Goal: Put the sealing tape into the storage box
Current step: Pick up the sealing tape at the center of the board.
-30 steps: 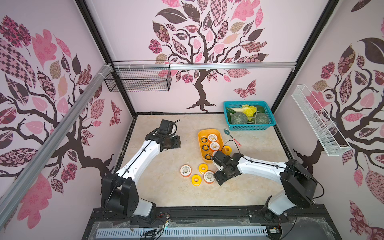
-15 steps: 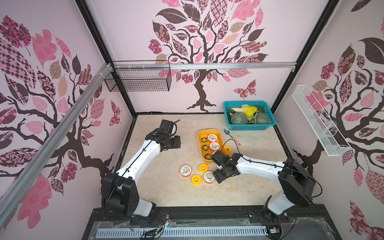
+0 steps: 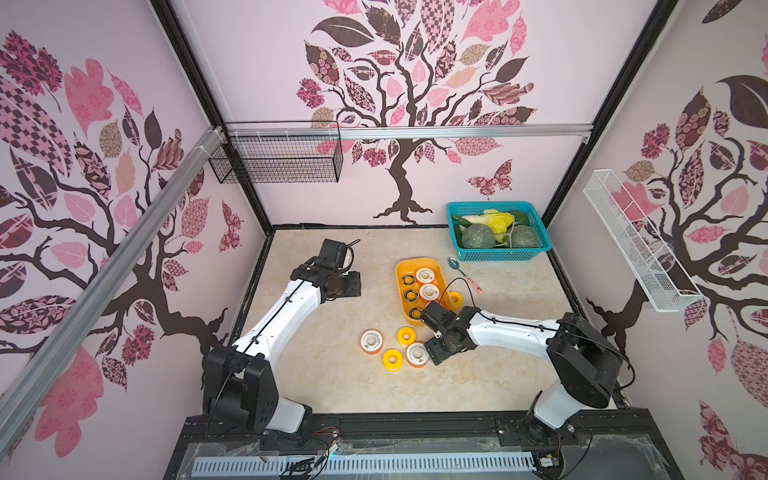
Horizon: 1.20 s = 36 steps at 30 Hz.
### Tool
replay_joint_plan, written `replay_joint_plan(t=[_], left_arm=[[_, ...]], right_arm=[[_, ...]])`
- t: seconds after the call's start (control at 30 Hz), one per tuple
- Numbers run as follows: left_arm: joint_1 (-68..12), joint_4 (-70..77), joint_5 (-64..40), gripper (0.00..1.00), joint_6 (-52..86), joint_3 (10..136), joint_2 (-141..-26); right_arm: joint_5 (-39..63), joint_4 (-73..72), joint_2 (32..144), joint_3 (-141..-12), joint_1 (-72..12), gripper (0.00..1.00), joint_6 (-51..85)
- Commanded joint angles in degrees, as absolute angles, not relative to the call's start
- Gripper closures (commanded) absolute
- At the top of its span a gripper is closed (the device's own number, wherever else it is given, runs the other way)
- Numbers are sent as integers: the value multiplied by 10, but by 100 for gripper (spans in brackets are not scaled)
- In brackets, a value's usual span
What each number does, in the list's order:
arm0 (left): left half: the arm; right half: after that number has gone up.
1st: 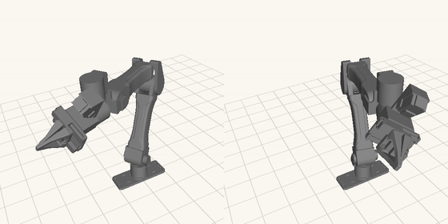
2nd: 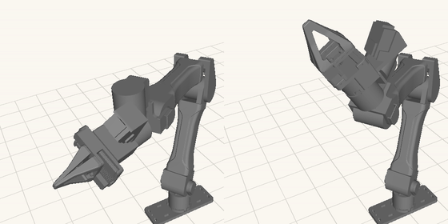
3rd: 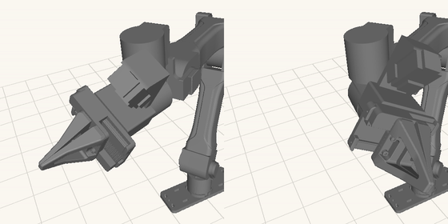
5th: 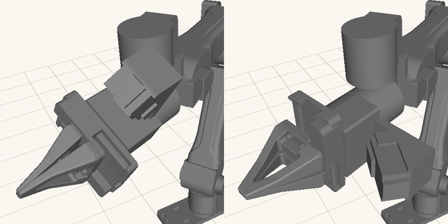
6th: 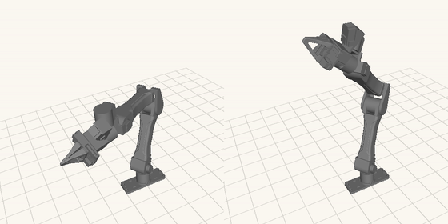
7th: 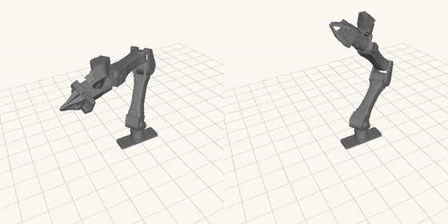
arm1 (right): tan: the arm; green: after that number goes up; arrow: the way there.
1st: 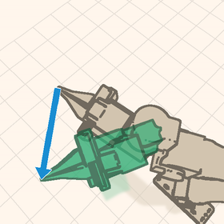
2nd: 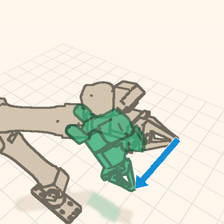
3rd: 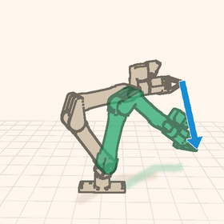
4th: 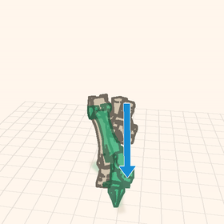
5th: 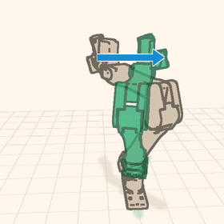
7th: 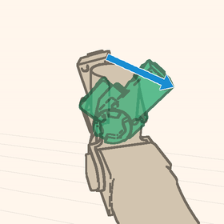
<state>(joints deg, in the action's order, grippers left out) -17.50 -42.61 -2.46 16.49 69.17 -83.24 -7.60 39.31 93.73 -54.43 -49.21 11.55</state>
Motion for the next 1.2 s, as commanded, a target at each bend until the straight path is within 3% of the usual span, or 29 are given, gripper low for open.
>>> replay_joint_plan(t=[0.0,0.27,0.7,0.87,1.17], left_arm=[[-173,-427,-22,43,163,699,-836],[-172,-427,-24,43,163,700,-838],[-172,-424,-56,43,165,702,-853],[-174,-404,-122,43,197,710,-888],[-231,-367,-128,43,259,784,-986]], right_arm=[[-80,380,947,-563,-494,18,120],[-81,379,943,-559,-486,33,125],[-34,400,835,-521,-410,32,123],[-24,426,792,-522,-370,30,106],[24,459,758,-574,-327,30,90]])
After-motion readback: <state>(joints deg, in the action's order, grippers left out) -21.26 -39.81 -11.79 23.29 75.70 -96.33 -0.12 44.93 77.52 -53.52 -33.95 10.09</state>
